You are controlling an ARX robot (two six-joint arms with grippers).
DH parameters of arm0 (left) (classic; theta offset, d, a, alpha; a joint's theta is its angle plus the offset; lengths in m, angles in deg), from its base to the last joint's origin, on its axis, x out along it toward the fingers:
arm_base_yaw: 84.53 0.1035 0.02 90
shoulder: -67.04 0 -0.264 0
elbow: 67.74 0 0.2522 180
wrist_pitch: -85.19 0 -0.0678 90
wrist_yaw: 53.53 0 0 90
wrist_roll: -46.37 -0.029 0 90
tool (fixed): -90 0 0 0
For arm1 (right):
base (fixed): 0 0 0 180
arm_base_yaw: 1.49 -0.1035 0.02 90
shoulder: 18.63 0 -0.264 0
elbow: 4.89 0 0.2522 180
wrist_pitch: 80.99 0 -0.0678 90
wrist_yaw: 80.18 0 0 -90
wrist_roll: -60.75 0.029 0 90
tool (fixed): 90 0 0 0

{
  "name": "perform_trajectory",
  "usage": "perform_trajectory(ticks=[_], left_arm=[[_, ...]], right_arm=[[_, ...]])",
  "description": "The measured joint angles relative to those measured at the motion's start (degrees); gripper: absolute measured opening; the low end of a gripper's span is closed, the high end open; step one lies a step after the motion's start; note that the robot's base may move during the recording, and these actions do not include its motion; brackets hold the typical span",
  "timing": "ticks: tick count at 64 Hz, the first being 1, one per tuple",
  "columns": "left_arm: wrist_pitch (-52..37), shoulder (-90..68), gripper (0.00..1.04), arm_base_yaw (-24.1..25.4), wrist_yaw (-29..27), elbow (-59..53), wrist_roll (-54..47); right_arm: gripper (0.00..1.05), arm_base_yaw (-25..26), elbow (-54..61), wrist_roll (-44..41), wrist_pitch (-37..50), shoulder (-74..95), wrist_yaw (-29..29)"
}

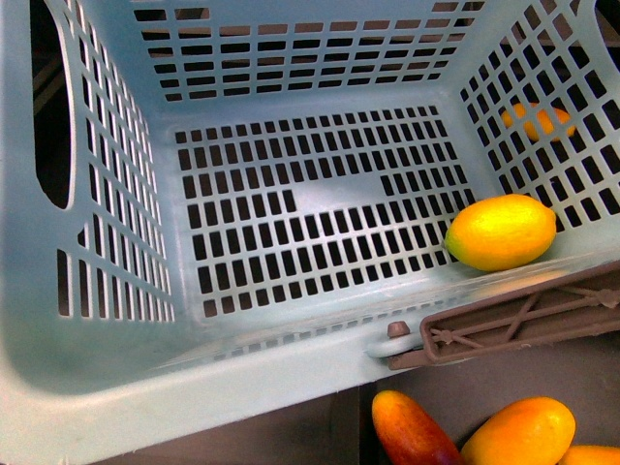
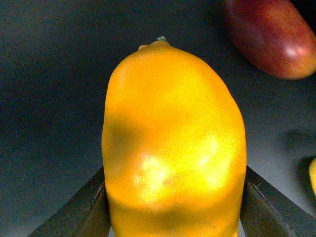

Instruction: Pick lemon and mango into basket

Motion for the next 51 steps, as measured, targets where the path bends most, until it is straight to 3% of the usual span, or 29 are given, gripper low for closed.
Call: perform_trajectory(ticks=[13,25,37,51], left_arm=[[0.0,0.0,0.04,0.0,-0.04,0.0,0.0],[0.0,0.0,0.04,0.0,-0.07,0.0,0.0],[0.0,0.0,0.04,0.0,0.0,0.0,0.0],[0.0,0.0,0.05,0.0,-0.02,0.0,0.0]], right_arm=[[0.58,-2.21,7.26,-1.22,-6.34,-21.07,12.24],[0.58,-8.39,10.88,3.04,-6.71,-36.22,16.24],[0.58,-21.09,12.79,10.03,-2.21,-44.41,11.56],[0.58,-36.57,11.96,14.19,3.3,-40.61,0.48]])
